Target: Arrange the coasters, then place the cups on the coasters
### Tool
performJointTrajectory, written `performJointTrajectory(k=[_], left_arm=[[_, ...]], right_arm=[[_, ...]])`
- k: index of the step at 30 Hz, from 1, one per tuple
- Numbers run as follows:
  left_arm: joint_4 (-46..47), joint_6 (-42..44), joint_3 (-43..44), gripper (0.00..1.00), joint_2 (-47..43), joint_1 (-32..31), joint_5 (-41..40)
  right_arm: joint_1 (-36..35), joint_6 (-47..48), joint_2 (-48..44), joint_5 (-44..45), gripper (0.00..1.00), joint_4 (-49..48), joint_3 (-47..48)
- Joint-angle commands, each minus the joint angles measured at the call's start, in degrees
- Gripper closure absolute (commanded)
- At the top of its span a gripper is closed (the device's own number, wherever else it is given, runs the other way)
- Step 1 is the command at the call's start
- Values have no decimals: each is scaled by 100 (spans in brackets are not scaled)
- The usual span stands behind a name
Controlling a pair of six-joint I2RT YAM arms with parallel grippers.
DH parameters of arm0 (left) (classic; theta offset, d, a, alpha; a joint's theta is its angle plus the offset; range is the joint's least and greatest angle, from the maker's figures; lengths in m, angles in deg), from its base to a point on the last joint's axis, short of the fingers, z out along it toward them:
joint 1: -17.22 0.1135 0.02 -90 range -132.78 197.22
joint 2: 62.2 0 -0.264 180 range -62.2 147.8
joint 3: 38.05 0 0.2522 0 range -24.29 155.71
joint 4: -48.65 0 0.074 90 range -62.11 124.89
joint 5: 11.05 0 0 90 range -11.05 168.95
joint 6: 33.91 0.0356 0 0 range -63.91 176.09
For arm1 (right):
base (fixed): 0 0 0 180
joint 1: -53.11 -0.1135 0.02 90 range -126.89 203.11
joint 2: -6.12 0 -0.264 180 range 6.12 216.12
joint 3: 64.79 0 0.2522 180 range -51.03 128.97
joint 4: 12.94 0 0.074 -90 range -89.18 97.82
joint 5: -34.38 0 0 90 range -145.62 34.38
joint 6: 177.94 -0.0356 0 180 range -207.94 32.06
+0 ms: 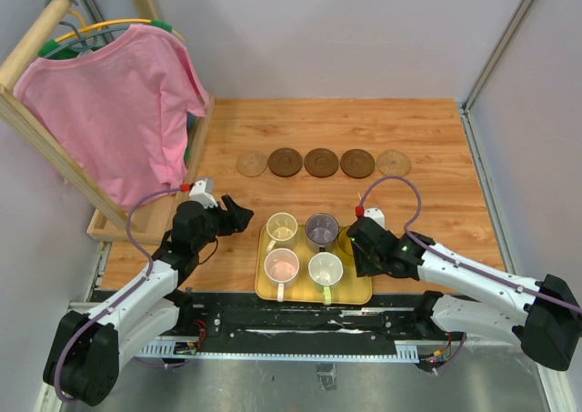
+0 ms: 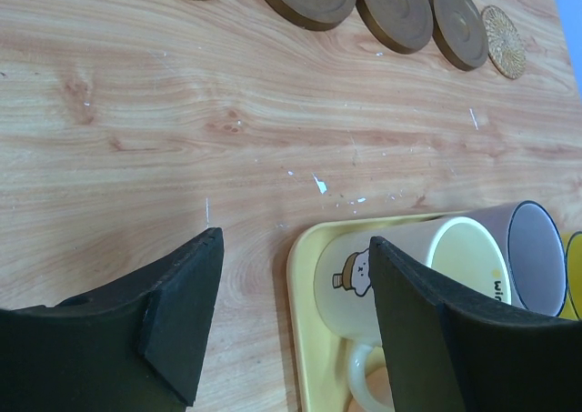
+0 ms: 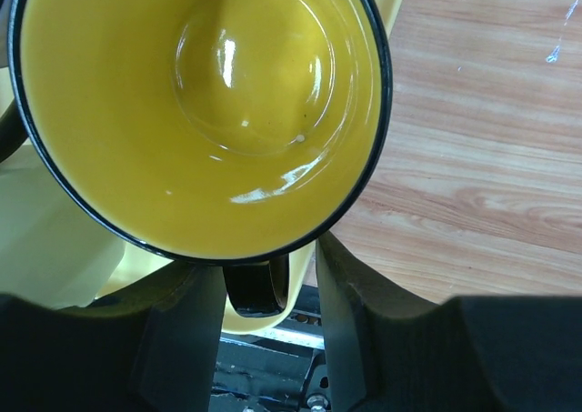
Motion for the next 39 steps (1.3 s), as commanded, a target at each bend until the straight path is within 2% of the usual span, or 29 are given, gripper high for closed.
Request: performJointTrajectory(k=[1, 12, 22, 39], left_arm=[[197, 0, -53, 31, 7, -51, 19], [222, -27, -95, 31, 7, -48, 27], [240, -35, -147, 31, -28, -53, 15], [227, 41, 22, 31, -11, -52, -83]], right_arm=[[-77, -41, 3, 153, 57, -199, -125], [-78, 31, 129, 99, 63, -445, -167], [-83, -23, 210, 112, 99, -388, -152], [-220, 274, -73, 1188, 99, -195, 690]])
